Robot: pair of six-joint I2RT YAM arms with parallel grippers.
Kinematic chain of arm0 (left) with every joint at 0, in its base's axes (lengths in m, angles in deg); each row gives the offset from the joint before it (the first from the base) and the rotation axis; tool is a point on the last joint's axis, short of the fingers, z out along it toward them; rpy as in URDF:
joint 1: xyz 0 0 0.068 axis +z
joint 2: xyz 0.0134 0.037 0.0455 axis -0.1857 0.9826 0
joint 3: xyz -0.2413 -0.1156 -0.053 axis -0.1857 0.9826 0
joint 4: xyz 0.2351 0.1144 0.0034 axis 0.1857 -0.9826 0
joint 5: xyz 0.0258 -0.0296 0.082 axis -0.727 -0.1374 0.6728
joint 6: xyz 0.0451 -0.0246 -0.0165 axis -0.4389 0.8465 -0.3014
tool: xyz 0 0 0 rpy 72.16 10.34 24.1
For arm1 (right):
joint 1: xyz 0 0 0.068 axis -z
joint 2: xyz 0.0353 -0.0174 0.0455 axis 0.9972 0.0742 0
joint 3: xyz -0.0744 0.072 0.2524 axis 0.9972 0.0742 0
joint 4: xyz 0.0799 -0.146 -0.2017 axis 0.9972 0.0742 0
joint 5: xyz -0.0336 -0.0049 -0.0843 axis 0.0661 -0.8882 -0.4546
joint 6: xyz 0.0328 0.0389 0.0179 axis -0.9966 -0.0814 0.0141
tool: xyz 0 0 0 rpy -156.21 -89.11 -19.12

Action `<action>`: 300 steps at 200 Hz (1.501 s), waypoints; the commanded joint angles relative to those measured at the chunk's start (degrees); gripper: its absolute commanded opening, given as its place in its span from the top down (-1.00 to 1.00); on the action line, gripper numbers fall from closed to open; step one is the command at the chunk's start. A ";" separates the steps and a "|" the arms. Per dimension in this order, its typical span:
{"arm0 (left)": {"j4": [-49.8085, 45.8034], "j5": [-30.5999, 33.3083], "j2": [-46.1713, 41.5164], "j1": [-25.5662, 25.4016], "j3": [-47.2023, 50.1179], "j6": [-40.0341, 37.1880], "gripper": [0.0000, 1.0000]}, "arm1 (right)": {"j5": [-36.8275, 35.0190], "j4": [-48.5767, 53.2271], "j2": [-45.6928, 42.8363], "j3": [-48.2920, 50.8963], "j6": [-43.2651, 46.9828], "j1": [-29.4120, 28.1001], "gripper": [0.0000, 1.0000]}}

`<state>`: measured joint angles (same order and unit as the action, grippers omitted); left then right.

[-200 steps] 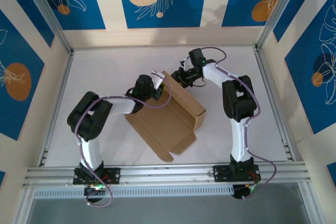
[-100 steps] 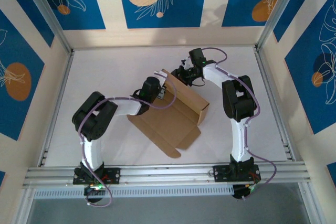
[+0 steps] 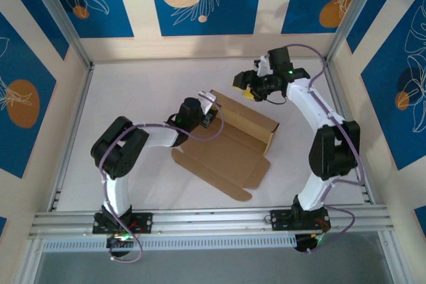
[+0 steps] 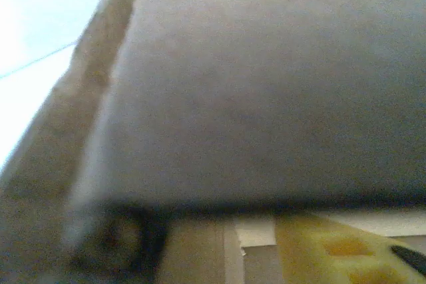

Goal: Fold the paper box

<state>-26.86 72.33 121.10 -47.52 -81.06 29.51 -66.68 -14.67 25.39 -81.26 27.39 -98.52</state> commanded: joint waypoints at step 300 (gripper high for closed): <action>-47.39 -0.50 -51.82 2.06 6.14 27.34 -0.36 | -12.38 18.17 20.39 -14.80 9.73 2.48 0.13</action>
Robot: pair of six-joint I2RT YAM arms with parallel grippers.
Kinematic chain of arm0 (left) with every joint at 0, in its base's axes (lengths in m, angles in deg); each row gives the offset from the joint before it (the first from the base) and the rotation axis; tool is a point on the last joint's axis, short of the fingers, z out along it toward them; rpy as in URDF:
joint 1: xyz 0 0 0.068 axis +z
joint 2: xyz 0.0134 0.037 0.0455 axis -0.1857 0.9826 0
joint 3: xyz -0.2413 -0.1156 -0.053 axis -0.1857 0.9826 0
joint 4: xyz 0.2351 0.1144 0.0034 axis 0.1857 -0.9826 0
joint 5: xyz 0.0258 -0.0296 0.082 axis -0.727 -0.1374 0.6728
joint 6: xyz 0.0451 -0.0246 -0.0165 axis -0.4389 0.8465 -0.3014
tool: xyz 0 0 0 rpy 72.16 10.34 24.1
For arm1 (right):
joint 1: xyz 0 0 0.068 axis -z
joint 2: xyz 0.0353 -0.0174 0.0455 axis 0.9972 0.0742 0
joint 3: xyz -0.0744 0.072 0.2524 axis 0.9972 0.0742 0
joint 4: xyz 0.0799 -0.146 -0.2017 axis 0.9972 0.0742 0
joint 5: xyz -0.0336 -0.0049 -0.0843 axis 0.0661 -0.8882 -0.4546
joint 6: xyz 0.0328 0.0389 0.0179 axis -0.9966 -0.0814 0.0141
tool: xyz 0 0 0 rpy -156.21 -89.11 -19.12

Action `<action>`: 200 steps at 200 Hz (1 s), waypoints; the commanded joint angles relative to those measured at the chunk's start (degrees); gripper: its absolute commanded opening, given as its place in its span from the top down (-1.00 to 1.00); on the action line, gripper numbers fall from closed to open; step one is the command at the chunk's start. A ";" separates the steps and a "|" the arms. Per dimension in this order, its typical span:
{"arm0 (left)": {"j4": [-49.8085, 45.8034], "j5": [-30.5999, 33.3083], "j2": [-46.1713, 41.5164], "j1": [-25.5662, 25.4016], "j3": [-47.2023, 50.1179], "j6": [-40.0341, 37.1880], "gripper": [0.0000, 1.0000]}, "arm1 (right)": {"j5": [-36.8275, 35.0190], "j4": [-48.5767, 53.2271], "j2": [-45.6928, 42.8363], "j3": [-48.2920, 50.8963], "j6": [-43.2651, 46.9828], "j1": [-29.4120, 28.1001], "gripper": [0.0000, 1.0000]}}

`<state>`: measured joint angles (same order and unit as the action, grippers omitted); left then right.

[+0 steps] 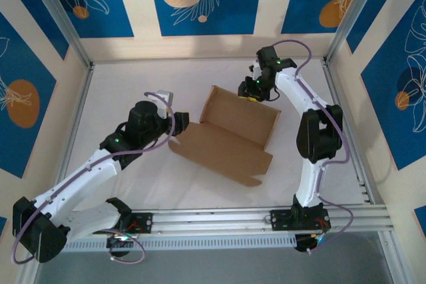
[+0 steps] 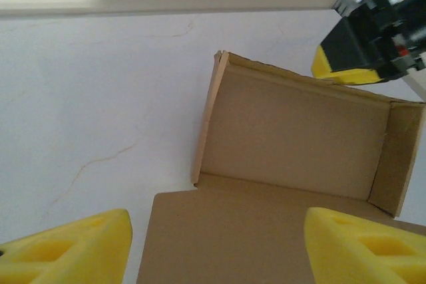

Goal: Fold the paper box

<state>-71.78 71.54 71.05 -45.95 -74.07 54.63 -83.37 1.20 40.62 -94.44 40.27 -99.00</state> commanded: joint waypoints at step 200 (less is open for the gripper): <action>7.69 -7.42 28.60 -5.92 -12.47 27.89 -0.28 | 3.37 -10.21 -6.02 26.85 -8.87 10.37 -0.41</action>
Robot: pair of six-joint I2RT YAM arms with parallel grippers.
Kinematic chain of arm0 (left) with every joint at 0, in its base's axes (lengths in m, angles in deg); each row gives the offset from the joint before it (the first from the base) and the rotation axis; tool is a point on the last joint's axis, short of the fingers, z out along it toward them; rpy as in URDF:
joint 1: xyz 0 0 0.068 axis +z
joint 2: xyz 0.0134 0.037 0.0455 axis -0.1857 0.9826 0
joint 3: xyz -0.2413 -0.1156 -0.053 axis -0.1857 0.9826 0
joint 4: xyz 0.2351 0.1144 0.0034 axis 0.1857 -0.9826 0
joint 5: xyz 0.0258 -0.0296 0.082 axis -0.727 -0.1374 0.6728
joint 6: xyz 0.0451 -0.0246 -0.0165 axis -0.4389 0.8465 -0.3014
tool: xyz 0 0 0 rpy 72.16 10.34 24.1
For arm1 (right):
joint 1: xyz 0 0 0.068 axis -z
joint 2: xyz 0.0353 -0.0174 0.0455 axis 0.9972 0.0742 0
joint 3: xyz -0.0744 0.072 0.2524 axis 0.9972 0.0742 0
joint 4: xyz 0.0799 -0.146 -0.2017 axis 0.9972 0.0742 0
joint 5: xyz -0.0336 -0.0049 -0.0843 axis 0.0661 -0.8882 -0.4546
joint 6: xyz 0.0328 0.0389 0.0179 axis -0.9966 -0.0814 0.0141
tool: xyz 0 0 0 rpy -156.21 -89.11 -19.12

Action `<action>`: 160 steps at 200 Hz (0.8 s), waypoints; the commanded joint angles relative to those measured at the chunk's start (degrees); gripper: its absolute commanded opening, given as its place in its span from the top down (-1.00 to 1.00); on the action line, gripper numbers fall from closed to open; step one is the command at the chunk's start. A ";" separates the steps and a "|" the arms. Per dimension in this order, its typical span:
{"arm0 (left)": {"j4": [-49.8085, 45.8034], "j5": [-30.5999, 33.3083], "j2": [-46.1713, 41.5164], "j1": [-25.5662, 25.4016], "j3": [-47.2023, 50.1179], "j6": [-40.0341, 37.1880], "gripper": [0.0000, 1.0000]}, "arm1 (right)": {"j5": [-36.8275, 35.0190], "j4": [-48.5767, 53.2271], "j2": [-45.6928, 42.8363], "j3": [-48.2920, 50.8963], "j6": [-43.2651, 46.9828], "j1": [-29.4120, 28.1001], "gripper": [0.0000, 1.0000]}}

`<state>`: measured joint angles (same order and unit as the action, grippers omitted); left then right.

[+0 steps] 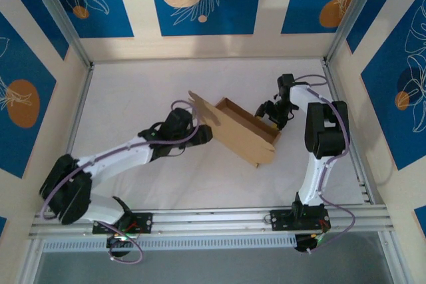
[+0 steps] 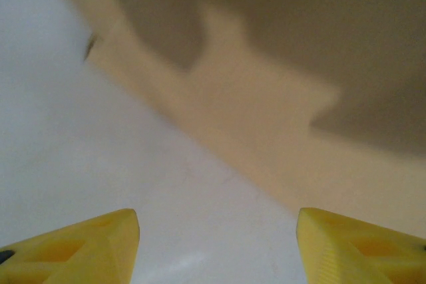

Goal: Fold the paper box

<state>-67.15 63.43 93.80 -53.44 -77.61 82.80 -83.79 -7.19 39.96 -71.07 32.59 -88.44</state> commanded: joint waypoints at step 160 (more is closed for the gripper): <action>-15.97 0.68 9.15 26.16 -34.33 -15.25 -0.55 | -10.86 -7.94 -43.00 27.27 -6.97 -19.10 -0.35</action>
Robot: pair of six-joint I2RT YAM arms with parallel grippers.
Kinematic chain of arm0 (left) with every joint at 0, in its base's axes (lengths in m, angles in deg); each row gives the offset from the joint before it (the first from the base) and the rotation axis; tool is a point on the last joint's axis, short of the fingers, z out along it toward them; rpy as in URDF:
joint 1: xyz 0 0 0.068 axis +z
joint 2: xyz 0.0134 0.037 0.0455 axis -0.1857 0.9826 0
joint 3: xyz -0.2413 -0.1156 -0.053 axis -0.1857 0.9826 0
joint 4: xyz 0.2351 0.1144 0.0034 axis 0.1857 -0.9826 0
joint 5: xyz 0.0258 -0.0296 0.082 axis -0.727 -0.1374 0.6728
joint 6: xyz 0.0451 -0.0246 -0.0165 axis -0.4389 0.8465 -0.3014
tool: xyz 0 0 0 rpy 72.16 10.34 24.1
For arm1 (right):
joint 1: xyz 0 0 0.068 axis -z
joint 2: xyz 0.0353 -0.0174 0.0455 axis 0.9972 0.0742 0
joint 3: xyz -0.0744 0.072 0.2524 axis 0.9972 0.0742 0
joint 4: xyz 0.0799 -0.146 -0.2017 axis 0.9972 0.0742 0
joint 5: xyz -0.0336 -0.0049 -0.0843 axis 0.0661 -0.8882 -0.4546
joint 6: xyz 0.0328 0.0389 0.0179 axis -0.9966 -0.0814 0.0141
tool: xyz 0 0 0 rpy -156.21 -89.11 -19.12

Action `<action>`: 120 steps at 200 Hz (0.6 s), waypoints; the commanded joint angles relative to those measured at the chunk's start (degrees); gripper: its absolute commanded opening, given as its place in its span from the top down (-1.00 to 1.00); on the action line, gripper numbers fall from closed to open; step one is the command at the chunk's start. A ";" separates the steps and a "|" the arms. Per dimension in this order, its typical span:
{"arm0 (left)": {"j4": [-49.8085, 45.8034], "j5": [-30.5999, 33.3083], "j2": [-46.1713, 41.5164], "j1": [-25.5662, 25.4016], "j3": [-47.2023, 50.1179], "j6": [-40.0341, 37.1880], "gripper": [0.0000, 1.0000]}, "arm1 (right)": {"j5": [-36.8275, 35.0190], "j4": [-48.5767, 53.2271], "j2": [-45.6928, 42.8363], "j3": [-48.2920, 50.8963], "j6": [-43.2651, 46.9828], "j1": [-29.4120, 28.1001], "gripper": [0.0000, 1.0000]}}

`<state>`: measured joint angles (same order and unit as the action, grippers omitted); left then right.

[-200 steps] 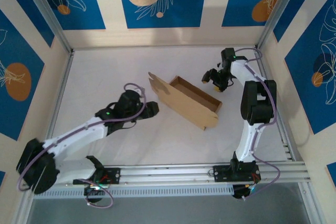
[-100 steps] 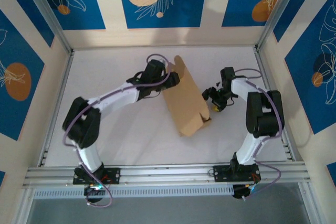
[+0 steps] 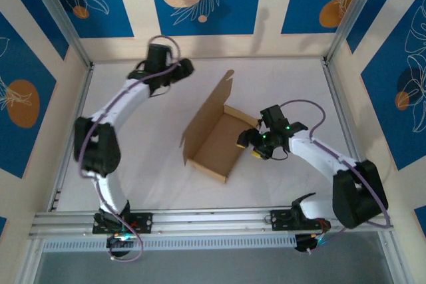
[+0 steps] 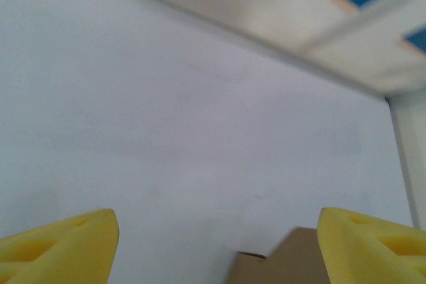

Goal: Fold the paper box

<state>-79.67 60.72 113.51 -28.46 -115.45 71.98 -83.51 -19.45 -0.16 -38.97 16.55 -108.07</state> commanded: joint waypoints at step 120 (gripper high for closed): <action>-3.96 -8.59 -49.11 -3.05 38.06 -0.56 -0.52 | -15.37 11.06 38.46 -43.36 66.69 0.02 -0.28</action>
<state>-82.86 56.00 67.79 -29.90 -79.64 71.09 -100.82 -10.77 37.06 -78.96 73.66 -108.75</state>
